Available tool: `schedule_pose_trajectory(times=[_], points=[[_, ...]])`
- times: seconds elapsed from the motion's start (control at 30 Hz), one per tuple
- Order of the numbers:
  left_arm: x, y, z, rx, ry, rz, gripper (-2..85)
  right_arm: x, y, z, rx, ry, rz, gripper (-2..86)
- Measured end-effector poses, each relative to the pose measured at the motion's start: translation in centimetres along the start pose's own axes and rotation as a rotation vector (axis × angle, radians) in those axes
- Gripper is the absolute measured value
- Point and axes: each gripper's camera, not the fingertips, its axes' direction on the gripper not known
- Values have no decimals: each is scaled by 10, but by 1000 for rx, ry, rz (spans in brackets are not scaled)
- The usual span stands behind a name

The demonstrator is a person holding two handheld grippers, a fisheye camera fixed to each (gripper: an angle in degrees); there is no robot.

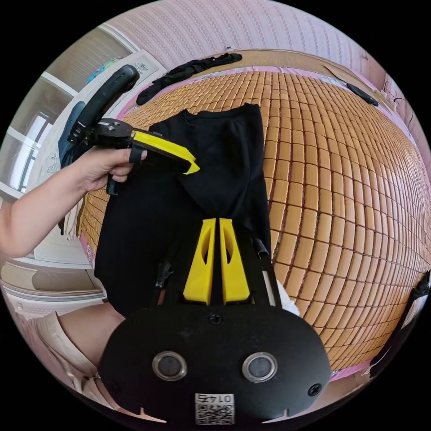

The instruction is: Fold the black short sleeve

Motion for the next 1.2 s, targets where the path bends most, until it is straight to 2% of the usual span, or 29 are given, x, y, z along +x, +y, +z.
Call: schedule_pose_trajectory(times=[0.17, 0.3, 0.43, 0.53, 0.63, 0.97, 1.2], points=[[-5, -9, -27, 58, -25, 30, 68, 5, 5, -37, 109, 25, 22, 39], [-5, -38, -42, 140, 2, 33, 67, 15, -3, -31, 98, 52, 60, 58], [-4, -80, -21, 109, -17, 15, 79, 14, -15, -6, 46, 53, 81, 66], [6, -91, -9, 45, -40, 64, 37, 9, -13, 3, 71, 108, 100, 47], [22, -92, -17, 50, -77, 129, -3, 14, -21, -3, 56, 63, 119, 23], [55, -110, -44, 41, -162, 219, -7, 29, -31, -31, 142, 68, 190, 8], [45, -96, -53, 52, -104, 224, -5, 26, -38, -31, 156, 80, 197, 9]])
